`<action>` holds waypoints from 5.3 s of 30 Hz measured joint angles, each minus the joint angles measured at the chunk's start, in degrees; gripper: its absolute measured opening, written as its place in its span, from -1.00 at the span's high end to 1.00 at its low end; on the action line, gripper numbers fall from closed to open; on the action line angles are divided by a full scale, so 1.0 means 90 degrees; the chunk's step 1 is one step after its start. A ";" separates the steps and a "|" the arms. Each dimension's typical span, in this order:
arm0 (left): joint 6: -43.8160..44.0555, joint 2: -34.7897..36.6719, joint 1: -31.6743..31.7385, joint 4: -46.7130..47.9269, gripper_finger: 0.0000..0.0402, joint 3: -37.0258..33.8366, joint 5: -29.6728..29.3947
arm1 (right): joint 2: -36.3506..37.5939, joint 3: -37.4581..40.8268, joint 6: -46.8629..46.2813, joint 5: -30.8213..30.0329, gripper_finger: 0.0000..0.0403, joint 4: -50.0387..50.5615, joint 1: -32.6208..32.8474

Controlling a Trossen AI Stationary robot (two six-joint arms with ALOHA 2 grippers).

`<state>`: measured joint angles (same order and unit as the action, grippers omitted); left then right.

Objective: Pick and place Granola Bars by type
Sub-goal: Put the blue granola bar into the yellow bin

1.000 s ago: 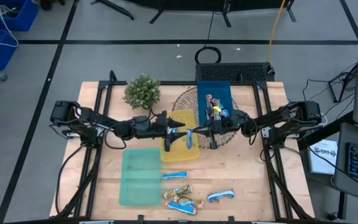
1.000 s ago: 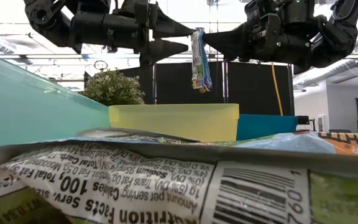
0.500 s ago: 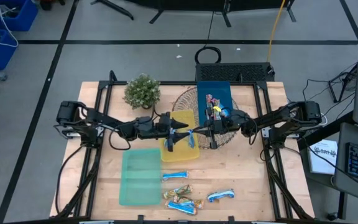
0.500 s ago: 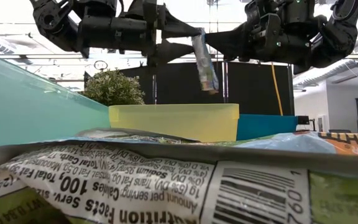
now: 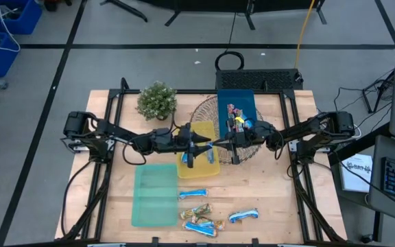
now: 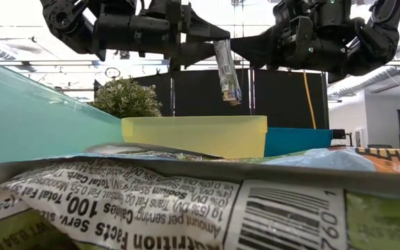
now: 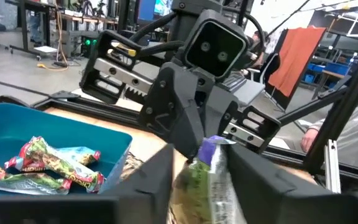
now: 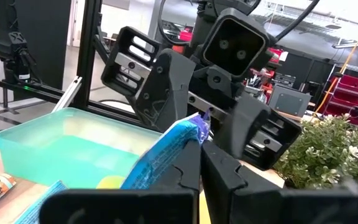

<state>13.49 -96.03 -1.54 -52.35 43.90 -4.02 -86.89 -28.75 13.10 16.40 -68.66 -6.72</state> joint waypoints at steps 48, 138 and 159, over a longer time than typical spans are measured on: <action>-0.0435 0.0000 -0.0010 0.0467 0.90 0.0005 0.0267 | 0.1817 0.1091 -0.0347 -0.1458 0.01 0.1151 -0.0019; -0.1645 0.0689 -0.0321 -0.1339 0.32 -0.2025 0.0401 | 0.3792 0.2459 -0.1354 -0.0665 0.06 0.1522 0.1083; -0.1445 0.0687 -0.0357 -0.1111 0.34 -0.2025 -0.0509 | 0.2070 -0.0362 -0.3505 -0.2363 1.00 0.5802 0.5212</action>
<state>0.49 -89.84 -4.75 -62.35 25.67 -8.61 -68.26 -32.01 -18.44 -4.87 -16.45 40.19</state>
